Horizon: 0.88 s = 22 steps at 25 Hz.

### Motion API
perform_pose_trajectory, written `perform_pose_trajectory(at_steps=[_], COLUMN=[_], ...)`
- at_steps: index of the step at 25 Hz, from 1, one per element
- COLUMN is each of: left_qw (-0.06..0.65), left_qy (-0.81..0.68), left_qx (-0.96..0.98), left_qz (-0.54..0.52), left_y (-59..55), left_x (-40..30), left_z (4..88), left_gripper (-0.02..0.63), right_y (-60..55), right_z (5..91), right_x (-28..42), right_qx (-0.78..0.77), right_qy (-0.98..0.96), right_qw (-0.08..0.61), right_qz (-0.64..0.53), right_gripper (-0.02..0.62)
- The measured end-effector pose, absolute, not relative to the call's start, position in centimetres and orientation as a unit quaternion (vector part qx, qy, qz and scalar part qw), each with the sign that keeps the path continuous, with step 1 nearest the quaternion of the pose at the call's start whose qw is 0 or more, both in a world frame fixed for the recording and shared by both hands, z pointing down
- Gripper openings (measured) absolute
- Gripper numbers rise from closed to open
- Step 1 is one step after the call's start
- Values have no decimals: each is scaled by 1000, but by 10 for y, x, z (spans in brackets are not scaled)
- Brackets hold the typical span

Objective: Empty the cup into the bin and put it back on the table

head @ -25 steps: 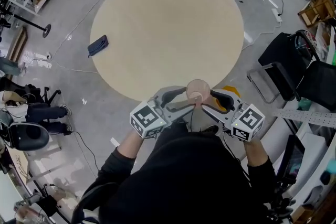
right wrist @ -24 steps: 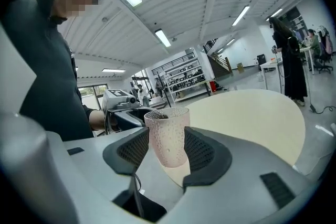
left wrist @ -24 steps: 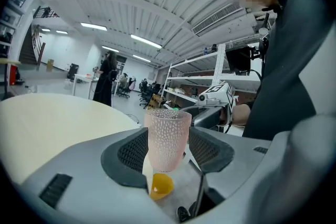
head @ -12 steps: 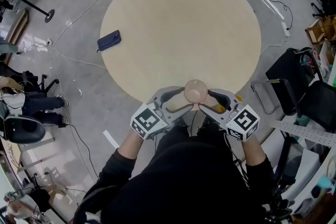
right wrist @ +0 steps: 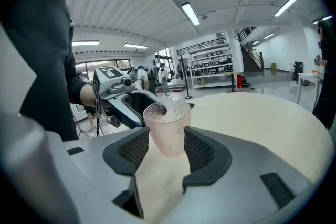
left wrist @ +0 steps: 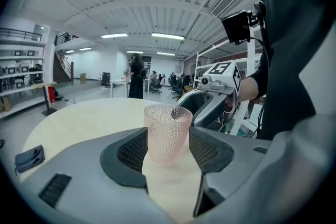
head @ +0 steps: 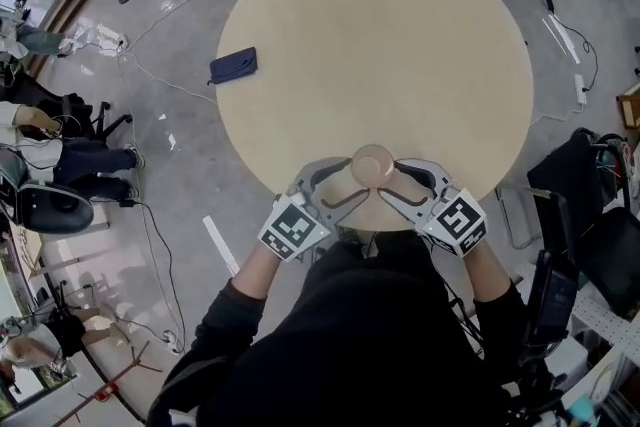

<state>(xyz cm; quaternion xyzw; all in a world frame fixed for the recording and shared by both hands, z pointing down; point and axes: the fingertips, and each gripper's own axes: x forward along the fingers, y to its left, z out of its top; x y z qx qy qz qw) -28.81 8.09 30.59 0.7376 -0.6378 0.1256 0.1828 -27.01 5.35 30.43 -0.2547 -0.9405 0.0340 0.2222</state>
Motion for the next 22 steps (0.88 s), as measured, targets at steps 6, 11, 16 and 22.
perform_pose_trajectory(at_steps=[6,11,16,22], left_qw=[224,242,248,252], left_qy=[-672,-708,-728,-739], left_qx=[695,649,619,599], left_qz=[120,140,160,177], left_y=[45,18,22,17], left_x=[-330,-362,-385,-407], left_z=[345,379,390,403], left_gripper=[255,255,255,255], right_y=[17,-10,-5,-10], right_z=[338,373,386,398], right_x=[-314,-349,-374,-395], right_qx=[-287,-297,-297,-286], right_qy=[-927,-920,-916,-914], right_qw=[243,257,270,284], right_qz=[6,-11,-23,-52], right_gripper=[216,216,216,216])
